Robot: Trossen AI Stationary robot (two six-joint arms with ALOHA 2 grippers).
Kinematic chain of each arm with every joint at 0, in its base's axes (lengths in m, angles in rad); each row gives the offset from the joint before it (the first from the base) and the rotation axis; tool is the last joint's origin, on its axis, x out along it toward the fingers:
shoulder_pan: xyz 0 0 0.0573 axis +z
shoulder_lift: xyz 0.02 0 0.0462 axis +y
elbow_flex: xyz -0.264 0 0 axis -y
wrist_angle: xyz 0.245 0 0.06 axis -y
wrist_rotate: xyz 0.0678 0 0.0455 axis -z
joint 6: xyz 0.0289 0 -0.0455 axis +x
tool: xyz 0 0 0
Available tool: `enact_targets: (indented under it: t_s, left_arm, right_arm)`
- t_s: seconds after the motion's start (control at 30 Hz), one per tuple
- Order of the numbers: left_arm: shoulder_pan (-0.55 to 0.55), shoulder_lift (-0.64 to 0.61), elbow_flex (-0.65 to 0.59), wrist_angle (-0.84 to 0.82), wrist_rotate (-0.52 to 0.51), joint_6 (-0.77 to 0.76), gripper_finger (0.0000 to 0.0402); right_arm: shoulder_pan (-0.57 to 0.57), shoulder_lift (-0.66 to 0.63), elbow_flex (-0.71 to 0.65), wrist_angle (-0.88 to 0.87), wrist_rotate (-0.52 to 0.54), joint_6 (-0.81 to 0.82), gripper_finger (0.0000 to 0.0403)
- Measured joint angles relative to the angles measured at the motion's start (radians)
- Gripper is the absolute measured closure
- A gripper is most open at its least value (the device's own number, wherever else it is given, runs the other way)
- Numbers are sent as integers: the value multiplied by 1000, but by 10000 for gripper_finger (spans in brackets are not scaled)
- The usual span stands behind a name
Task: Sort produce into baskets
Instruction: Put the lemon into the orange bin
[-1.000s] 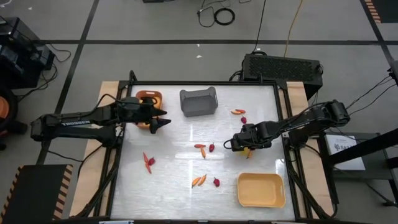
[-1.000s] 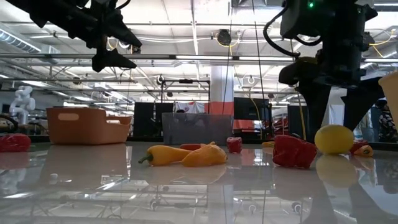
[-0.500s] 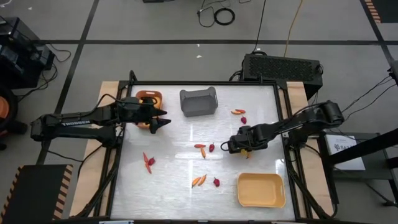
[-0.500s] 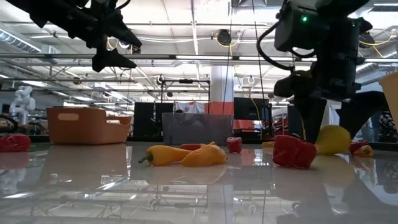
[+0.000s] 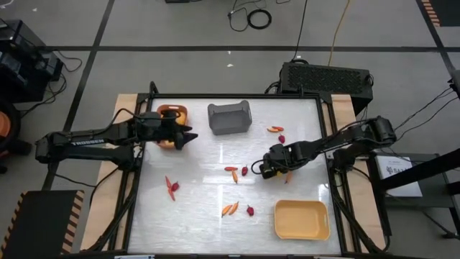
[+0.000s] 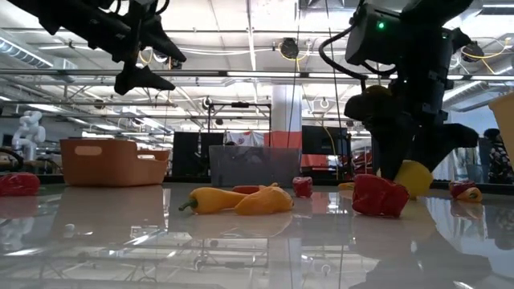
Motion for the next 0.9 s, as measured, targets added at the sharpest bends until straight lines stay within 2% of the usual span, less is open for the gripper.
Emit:
enact_targets:
  t_s: [0.13, 0.33, 0.53, 0.6, 0.67, 0.9]
  left_arm:
    - [0, -1, 24, -11, -2, -26, 82]
    - [0, -17, 105, -125, -19, -13, 82]
    - [59, -49, 188, -300, -27, 146, 82]
    - [93, -74, 206, -377, -27, 204, 82]
    - [130, -107, 213, -440, -36, 245, 82]
    - [255, -211, 212, -671, -127, 328, 82]
  right_arm:
    - [-4, 0, 0, 79, -14, -73, 207]
    - [-43, -18, 48, 184, -60, -162, 193]
    - [-108, -10, 167, 397, 58, -301, 192]
    - [-141, 25, 222, 504, 72, -344, 192]
    - [-173, 84, 292, 528, 71, -396, 191]
    - [-250, 405, 700, 535, 5, -546, 191]
